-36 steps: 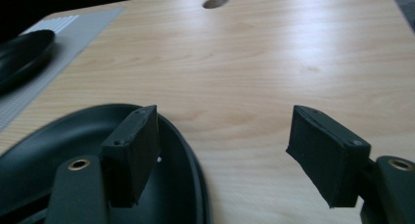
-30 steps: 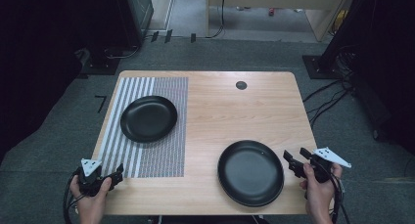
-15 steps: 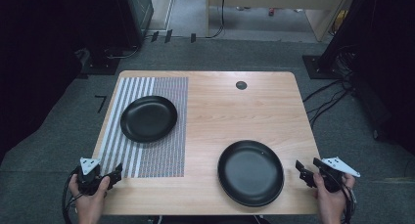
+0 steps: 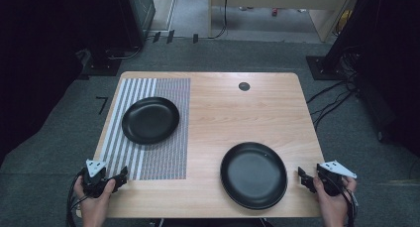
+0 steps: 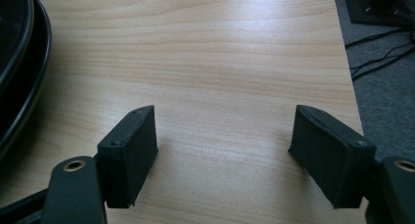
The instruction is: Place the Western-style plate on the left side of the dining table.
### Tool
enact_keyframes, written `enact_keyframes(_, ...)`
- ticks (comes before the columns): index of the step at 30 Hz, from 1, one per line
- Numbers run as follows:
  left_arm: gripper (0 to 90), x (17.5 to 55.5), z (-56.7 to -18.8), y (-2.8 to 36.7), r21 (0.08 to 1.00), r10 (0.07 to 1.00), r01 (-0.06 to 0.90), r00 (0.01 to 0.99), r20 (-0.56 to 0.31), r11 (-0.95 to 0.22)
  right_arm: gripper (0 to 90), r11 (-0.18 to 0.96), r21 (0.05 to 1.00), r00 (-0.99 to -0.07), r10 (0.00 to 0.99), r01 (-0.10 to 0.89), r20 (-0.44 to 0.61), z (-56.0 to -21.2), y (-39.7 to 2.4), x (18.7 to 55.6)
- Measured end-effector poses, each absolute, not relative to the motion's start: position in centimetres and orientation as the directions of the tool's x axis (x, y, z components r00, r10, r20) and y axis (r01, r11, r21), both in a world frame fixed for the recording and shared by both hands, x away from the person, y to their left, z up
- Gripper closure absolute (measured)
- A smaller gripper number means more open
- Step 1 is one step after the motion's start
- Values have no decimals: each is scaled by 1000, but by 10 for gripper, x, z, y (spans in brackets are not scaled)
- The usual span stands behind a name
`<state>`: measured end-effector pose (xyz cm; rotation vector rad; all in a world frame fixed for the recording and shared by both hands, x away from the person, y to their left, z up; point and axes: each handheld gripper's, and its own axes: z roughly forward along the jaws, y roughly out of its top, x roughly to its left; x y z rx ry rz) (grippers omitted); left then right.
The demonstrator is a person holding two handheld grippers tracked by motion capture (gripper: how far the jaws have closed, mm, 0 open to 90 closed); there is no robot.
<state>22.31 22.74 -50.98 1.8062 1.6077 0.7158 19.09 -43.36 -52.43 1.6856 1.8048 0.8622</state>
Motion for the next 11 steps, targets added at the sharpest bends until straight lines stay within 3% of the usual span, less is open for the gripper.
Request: enact_keyframes(11, 165, 225, -511, 229, 745, 994, 664, 111, -5, -71, 224, 45, 743, -100, 995, 668, 30, -525, -432, 192)
